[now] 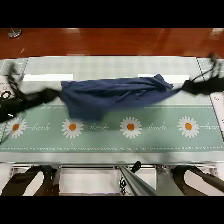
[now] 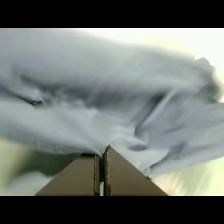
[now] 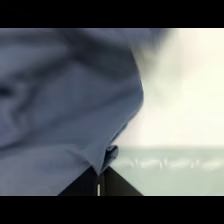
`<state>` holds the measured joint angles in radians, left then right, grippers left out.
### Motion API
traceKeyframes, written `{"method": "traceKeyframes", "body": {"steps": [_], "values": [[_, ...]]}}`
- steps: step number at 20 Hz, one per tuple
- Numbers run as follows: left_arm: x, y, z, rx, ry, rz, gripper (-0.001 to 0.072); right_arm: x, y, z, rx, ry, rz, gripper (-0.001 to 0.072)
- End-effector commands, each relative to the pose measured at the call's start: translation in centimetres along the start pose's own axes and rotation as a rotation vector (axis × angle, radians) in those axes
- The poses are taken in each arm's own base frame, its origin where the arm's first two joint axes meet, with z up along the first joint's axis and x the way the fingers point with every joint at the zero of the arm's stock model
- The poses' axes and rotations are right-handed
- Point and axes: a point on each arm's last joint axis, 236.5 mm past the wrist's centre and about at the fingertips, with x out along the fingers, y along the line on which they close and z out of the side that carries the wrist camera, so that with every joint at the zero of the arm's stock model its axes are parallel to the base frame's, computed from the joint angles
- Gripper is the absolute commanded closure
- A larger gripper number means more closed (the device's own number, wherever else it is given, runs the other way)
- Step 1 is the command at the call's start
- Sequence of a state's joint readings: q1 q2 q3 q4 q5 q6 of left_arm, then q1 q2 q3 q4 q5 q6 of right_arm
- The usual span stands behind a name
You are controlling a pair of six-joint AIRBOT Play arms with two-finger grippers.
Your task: Fold the shirts.
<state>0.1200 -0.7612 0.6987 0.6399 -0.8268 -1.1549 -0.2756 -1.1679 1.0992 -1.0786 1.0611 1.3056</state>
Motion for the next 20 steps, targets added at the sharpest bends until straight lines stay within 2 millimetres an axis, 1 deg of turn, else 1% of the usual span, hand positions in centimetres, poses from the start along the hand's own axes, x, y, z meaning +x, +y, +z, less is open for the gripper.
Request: {"method": "traceKeyframes", "body": {"steps": [1,2,3,4,5,6,7,8,9,10,11,13,14,15,16,17,18,20], "values": [[-12.3,-12.6,11.3,0.294,-0.416,-0.116,0.069,-17.6,8.0,10.0,-0.25,-0.525,-0.004,0.0675],[-17.7,-16.8,13.8,0.388,-0.569,-0.136,0.069,-24.3,10.5,11.7,-0.301,-0.72,-0.02,0.0675],[-22.5,-20.4,15.1,0.455,-0.695,-0.162,0.069,-31.3,12.7,12.4,-0.35,-0.918,-0.046,0.0676],[-27.1,-23.7,15.6,0.524,-0.802,-0.183,0.069,-37.0,14.6,12.0,-0.386,-1.069,-0.062,0.0676],[-30.6,-25.9,15.5,0.594,-0.872,-0.179,0.0691,-42.0,16.2,10.9,-0.407,-1.193,-0.071,0.0676],[-33.7,-27.7,15.1,0.676,-0.932,-0.144,0.0691,-45.5,17.2,9.5,-0.414,-1.272,-0.08,0.0676],[-36.4,-28.8,14.5,0.759,-0.972,-0.085,0.0691,-48.5,18.2,7.9,-0.414,-1.335,-0.082,0.0676],[-38.5,-29.2,14.1,0.81,-1.001,-0.016,0.0692,-50.7,18.7,6.5,-0.417,-1.377,-0.094,0.0676],[-40.2,-29.2,13.7,0.813,-1.014,0.039,0.0692,-52.4,19.0,5.2,-0.418,-1.402,-0.112,0.0676],[-41.5,-28.4,13.5,0.787,-1.006,0.106,0.0691,-53.4,19.0,4.1,-0.409,-1.406,-0.134,0.0676],[-42.1,-27.1,13.2,0.76,-0.983,0.179,0.0692,-53.7,18.8,3.3,-0.396,-1.387,-0.147,0.0676],[-42.0,-25.1,12.2,0.74,-0.908,0.27,0.0692,-52.7,18.7,2.3,-0.382,-1.315,-0.142,0.0676],[-41.7,-24.6,11.7,0.738,-0.873,0.283,0.0692,-51.9,18.5,2.1,-0.38,-1.278,-0.146,0.0676],[-41.2,-24.1,11.3,0.734,-0.838,0.291,0.0692,-50.9,17.9,1.8,-0.372,-1.231,-0.165,0.0676],[-40.6,-23.4,11.0,0.727,-0.799,0.31,0.0691,-49.8,16.9,1.7,-0.352,-1.178,-0.192,0.0676],[-39.6,-22.4,10.8,0.715,-0.744,0.326,0.0692,-48.2,15.8,1.6,-0.33,-1.103,-0.217,0.0676],[-38.4,-21.4,10.5,0.701,-0.681,0.344,0.0691,-46.0,14.3,1.3,-0.311,-1.001,-0.25,0.0676],[-35.4,-19.1,10.2,0.631,-0.539,0.356,0.0691,-40.6,11.9,0.3,-0.271,-0.745,-0.273,0.0676]]}}
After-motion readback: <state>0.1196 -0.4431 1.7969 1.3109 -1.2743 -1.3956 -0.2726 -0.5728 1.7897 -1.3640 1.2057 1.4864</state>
